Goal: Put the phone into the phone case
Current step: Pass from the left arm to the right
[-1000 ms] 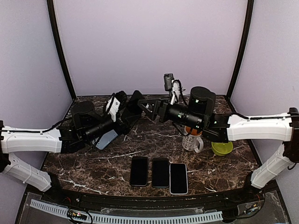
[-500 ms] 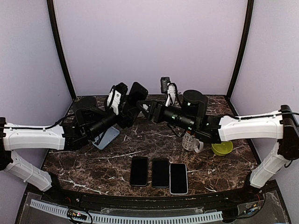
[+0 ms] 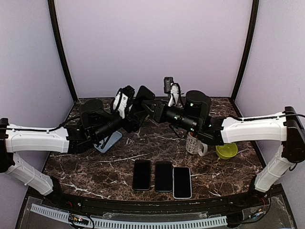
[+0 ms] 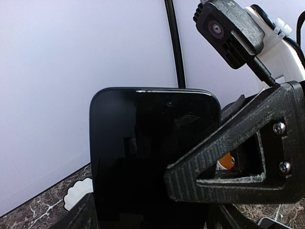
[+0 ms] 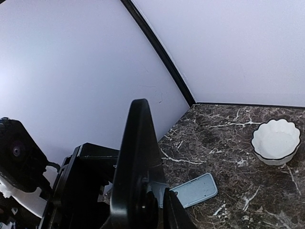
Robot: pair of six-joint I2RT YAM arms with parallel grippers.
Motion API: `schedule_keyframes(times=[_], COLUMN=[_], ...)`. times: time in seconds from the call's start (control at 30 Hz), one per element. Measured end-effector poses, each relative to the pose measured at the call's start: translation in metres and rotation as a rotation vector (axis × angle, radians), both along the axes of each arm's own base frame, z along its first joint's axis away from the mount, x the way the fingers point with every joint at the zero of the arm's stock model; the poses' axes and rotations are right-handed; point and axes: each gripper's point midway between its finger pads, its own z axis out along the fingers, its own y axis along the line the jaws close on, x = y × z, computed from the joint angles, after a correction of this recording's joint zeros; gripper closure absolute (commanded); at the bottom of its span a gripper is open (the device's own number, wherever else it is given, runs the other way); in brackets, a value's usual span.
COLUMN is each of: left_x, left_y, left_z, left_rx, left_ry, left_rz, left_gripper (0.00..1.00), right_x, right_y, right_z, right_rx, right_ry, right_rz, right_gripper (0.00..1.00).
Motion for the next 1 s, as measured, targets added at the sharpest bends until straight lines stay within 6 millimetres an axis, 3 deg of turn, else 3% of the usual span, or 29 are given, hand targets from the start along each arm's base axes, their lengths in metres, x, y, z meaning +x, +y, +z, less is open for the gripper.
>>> schedule_keyframes(times=[0.07, 0.17, 0.23, 0.37, 0.43, 0.5, 0.6, 0.67, 0.8, 0.9, 1.0], left_x=[0.000, 0.002, 0.002, 0.001, -0.001, -0.006, -0.010, 0.006, 0.060, 0.093, 0.127], left_y=[0.000, 0.002, 0.002, 0.000, -0.004, -0.009, -0.006, 0.012, 0.078, 0.113, 0.139], left_z=[-0.001, -0.002, -0.004, -0.003, -0.002, -0.002, -0.006, -0.010, -0.037, -0.074, -0.121], left_rx=[0.004, 0.021, 0.028, 0.032, 0.029, 0.023, -0.006, -0.057, -0.128, -0.116, -0.098], left_ry=[-0.001, -0.009, -0.007, 0.005, 0.025, 0.066, 0.174, 0.281, 0.479, 0.655, 0.829], left_rz=[0.003, 0.019, 0.022, 0.014, -0.007, -0.039, -0.087, -0.072, 0.091, 0.209, 0.310], left_gripper=[0.81, 0.80, 0.71, 0.26, 0.14, 0.10, 0.08, 0.07, 0.07, 0.21, 0.26], right_x=[0.001, 0.004, 0.005, 0.005, 0.003, 0.001, 0.010, 0.021, 0.034, 0.030, 0.027], right_y=[0.000, 0.001, 0.001, -0.003, -0.008, -0.016, -0.045, -0.070, -0.111, -0.125, -0.129], right_z=[0.000, -0.004, -0.006, -0.004, -0.003, -0.002, -0.004, -0.006, -0.024, -0.042, -0.047], right_rx=[0.003, -0.007, -0.015, -0.022, -0.029, -0.053, -0.105, -0.130, -0.195, -0.252, -0.282], right_ry=[0.005, 0.010, 0.010, 0.010, 0.010, 0.007, 0.011, 0.016, 0.043, 0.071, 0.079], right_rz=[0.000, -0.005, -0.005, -0.011, -0.011, -0.018, -0.080, -0.148, -0.257, -0.282, -0.276], right_gripper=[0.98, 1.00, 1.00, 1.00, 1.00, 1.00, 1.00, 1.00, 1.00, 1.00, 1.00])
